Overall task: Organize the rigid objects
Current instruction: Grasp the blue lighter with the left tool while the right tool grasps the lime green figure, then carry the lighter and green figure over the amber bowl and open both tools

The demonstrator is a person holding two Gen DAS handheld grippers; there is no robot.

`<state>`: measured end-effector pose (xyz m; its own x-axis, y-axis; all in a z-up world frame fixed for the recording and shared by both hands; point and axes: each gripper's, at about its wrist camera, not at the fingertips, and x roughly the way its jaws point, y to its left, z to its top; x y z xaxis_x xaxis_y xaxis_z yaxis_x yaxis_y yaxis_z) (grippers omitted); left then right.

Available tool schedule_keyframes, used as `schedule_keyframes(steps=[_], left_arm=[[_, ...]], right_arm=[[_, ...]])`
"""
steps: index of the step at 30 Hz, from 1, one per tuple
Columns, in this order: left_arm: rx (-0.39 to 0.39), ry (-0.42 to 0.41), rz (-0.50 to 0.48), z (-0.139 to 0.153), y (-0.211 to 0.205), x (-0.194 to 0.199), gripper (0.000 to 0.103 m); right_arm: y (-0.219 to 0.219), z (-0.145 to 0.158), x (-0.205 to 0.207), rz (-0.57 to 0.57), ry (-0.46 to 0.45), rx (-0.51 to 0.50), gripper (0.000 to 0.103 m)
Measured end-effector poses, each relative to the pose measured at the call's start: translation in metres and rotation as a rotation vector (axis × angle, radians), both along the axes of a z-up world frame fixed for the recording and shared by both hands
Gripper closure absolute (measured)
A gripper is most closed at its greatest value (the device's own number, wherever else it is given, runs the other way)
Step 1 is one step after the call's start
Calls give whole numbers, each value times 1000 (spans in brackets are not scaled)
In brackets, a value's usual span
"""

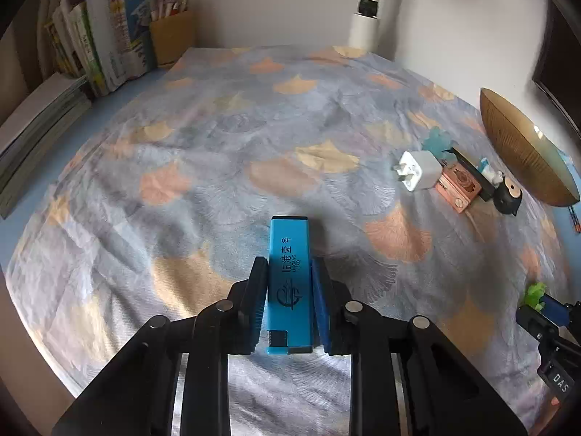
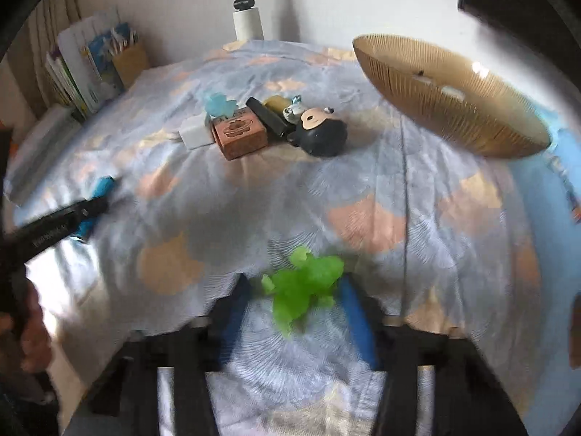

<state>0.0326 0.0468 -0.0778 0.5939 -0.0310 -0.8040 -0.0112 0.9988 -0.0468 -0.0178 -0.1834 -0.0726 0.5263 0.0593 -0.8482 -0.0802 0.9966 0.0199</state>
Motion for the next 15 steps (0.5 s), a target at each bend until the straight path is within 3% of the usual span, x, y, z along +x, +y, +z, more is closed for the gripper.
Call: schedule_keyframes(steps=[3,7,15], left_arm=[[-36,-1,-22,5,-1,-3,82],[-46,-85,-51,38,-14,-9,82],[-154,-261,-162,123,-70,3,82]], right_arm=[[-3,2,-2,-3,-13,49,66],[-15,25,-4,-23,-72,37,66],[-88,128,7,-184,-270,-6,66]])
